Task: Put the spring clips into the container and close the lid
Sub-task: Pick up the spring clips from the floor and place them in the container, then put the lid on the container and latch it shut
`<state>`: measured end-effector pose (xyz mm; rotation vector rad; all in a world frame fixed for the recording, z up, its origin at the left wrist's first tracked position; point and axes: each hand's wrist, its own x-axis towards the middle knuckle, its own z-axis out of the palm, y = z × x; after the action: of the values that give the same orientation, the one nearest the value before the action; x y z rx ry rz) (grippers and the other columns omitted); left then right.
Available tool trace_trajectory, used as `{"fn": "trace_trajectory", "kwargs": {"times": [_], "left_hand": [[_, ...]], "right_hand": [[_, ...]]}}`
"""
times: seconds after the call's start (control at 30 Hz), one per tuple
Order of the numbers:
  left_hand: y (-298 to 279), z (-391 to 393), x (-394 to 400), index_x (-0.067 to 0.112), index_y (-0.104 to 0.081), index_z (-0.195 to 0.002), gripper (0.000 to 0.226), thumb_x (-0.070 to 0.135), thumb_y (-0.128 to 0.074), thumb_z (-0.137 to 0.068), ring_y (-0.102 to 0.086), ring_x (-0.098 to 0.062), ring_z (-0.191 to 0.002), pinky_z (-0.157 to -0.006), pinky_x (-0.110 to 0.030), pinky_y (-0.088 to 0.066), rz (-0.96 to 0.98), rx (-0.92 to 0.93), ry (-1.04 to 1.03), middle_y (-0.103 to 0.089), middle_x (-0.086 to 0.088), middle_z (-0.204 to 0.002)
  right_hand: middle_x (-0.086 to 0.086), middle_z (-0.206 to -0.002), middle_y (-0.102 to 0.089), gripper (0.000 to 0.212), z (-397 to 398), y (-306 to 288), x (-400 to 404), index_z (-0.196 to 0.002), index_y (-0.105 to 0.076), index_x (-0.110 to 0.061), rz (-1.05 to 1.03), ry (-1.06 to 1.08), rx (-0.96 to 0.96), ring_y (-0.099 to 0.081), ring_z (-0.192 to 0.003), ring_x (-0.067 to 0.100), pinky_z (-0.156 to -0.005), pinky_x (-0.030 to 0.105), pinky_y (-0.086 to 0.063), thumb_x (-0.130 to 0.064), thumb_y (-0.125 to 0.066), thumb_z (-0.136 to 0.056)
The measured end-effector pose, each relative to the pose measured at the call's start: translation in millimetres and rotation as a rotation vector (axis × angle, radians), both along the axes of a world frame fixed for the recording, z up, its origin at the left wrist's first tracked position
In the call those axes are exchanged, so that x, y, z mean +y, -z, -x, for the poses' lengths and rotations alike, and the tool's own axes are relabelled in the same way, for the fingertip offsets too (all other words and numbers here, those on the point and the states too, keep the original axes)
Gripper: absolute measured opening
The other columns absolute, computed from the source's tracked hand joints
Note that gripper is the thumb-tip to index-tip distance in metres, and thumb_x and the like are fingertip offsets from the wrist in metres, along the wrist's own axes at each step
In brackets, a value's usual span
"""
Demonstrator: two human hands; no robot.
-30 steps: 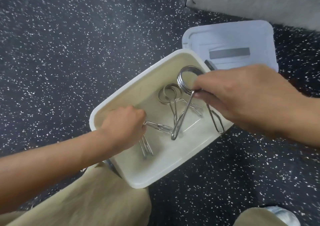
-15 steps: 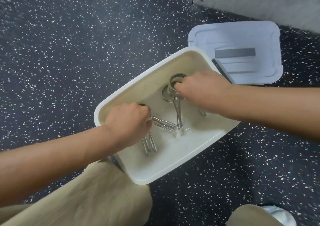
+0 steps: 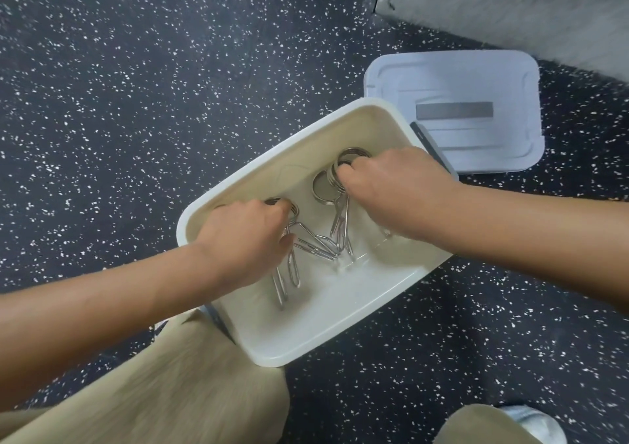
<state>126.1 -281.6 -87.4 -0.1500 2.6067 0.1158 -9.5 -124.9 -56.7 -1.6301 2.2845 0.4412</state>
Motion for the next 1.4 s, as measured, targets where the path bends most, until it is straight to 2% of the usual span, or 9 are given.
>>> {"fn": "trace_trajectory", "kwargs": {"times": [0.1,0.23,0.47,0.6,0.73,0.83,1.07,1.2,1.4], "left_hand": [[0,1,0,0.020,-0.050,-0.108,0.031,0.049,-0.045,-0.097,-0.066,-0.036,-0.085,-0.060,-0.034,-0.035,0.001,-0.018,-0.001,-0.068,-0.007,-0.089],[-1,1,-3,0.021,-0.038,-0.094,0.028,0.049,-0.044,-0.097,-0.065,-0.035,-0.084,-0.060,-0.035,-0.037,-0.007,-0.039,-0.025,-0.068,-0.004,-0.088],[-3,-1,-3,0.021,-0.043,-0.102,0.030,0.050,-0.043,-0.096,-0.065,-0.035,-0.083,-0.059,-0.035,-0.041,-0.024,-0.001,-0.013,-0.069,-0.004,-0.089],[-12,1,0,0.024,-0.048,-0.115,0.034,0.051,-0.041,-0.096,-0.059,-0.034,-0.073,-0.057,-0.035,-0.042,-0.067,0.035,-0.003,-0.068,-0.003,-0.089],[-22,1,4,0.025,-0.049,-0.113,0.036,0.054,-0.038,-0.096,-0.050,-0.029,-0.069,-0.056,-0.034,-0.037,-0.105,0.050,-0.022,-0.066,0.001,-0.087],[-28,-1,5,0.026,-0.049,-0.109,0.036,0.056,-0.036,-0.095,-0.053,-0.029,-0.070,-0.056,-0.035,-0.040,-0.125,0.067,-0.034,-0.066,0.002,-0.085],[-43,1,8,0.029,-0.051,-0.105,0.037,0.058,-0.032,-0.094,-0.063,-0.025,-0.073,-0.059,-0.036,-0.049,-0.165,0.103,-0.040,-0.064,0.004,-0.074],[-47,3,10,0.030,-0.051,-0.104,0.036,0.059,-0.033,-0.093,-0.063,-0.024,-0.072,-0.057,-0.036,-0.046,-0.185,0.123,-0.040,-0.062,0.005,-0.072],[-51,7,9,0.033,-0.050,-0.104,0.038,0.062,-0.030,-0.091,-0.063,-0.022,-0.073,-0.062,-0.038,-0.052,-0.209,0.136,-0.046,-0.063,0.007,-0.072]], "right_hand": [[0.002,-0.068,-0.056,0.003,5,-6,13,-0.090,-0.053,-0.012,0.272,0.056,0.012,-0.039,-0.045,0.030,-0.046,0.027,-0.017,-0.010,-0.052,-0.089],[0.006,-0.072,-0.066,0.025,34,-14,34,-0.095,-0.059,-0.013,0.502,0.244,-0.043,-0.057,-0.053,0.038,-0.046,0.035,-0.040,-0.032,-0.043,-0.098],[0.004,-0.102,-0.071,0.025,119,2,73,-0.109,-0.056,-0.024,0.085,0.303,0.026,-0.063,-0.082,0.035,-0.062,0.037,-0.046,-0.039,-0.041,-0.097],[0.005,-0.128,-0.056,0.033,148,33,77,-0.125,-0.052,-0.019,-0.103,0.328,0.007,-0.061,-0.098,0.036,-0.070,0.039,-0.047,-0.035,-0.044,-0.098],[0.014,-0.127,-0.044,0.036,146,66,65,-0.125,-0.047,-0.007,-0.118,0.461,-0.007,-0.058,-0.095,0.039,-0.074,0.047,-0.051,-0.031,-0.047,-0.097],[0.018,-0.120,-0.042,0.031,140,82,60,-0.119,-0.044,-0.003,-0.069,0.506,0.053,-0.054,-0.083,0.037,-0.064,0.044,-0.046,-0.025,-0.046,-0.097],[0.019,-0.110,-0.044,0.022,160,84,68,-0.111,-0.044,0.000,-0.154,0.264,0.165,-0.048,-0.069,0.029,-0.048,0.038,-0.041,-0.017,-0.047,-0.098],[0.018,-0.117,-0.046,0.026,161,81,69,-0.115,-0.045,-0.003,-0.238,0.094,0.219,-0.054,-0.076,0.029,-0.051,0.035,-0.035,-0.022,-0.036,-0.099],[0.017,-0.112,-0.049,0.041,161,68,90,-0.118,-0.044,-0.004,-0.283,0.141,0.224,-0.042,-0.067,0.026,-0.054,0.034,-0.032,-0.037,-0.034,-0.096]]}}
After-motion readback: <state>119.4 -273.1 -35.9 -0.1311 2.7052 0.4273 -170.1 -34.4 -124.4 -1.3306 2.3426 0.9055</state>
